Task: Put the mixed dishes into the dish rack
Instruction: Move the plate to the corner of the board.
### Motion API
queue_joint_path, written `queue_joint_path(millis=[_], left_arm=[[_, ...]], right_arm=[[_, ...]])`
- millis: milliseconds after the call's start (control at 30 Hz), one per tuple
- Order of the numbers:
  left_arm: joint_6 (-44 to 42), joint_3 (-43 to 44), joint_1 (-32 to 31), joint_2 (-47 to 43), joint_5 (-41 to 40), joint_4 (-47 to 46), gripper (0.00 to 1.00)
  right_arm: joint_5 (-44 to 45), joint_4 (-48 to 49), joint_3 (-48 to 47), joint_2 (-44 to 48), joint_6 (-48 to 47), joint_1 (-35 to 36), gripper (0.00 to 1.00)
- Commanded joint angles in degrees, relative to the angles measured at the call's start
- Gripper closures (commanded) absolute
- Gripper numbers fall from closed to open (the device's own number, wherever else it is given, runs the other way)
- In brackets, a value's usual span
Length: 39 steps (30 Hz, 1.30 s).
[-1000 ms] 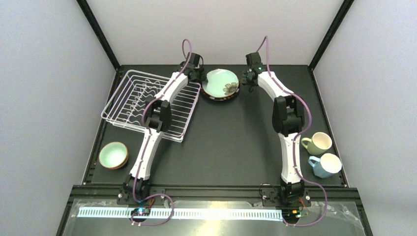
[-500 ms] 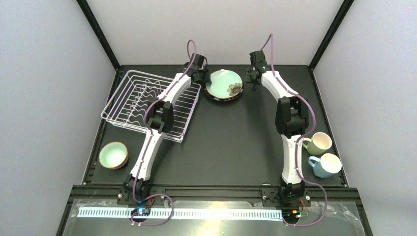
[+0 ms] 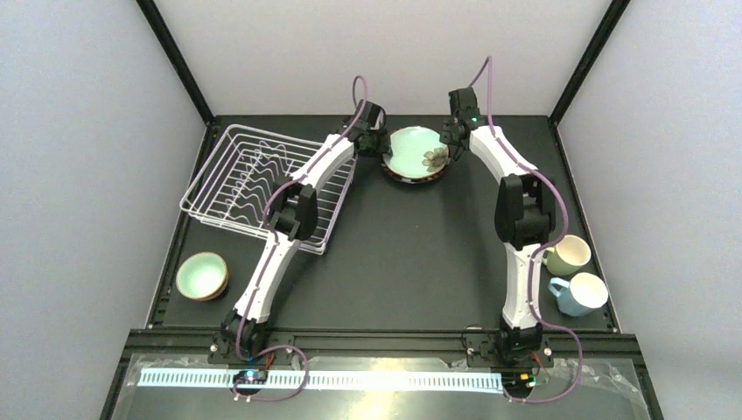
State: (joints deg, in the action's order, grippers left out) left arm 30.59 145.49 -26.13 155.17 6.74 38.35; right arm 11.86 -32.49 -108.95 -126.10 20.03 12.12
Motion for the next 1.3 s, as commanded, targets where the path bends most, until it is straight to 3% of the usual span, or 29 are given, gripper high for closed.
queue_joint_path(millis=[0, 533, 800, 1267], left_arm=[[-0.7, 2.0, -6.0, 3.1, 7.8, 2.8, 0.11], [-0.4, 1.9, -10.8, 3.1, 8.2, 2.8, 0.11], [0.5, 1.6, -9.3, -2.2, 5.0, 2.0, 0.02], [3.1, -1.2, -5.3, -9.9, 3.7, -0.2, 0.01]], right_arm=[[2.3, 0.6, 1.6, 3.2, 0.4, -0.5, 0.22], [2.7, 0.8, 2.9, 4.6, -0.3, -2.9, 0.22], [2.2, 0.9, 1.4, 4.1, -1.0, -3.5, 0.22], [1.5, -0.5, -3.3, 2.1, -1.2, -4.3, 0.22]])
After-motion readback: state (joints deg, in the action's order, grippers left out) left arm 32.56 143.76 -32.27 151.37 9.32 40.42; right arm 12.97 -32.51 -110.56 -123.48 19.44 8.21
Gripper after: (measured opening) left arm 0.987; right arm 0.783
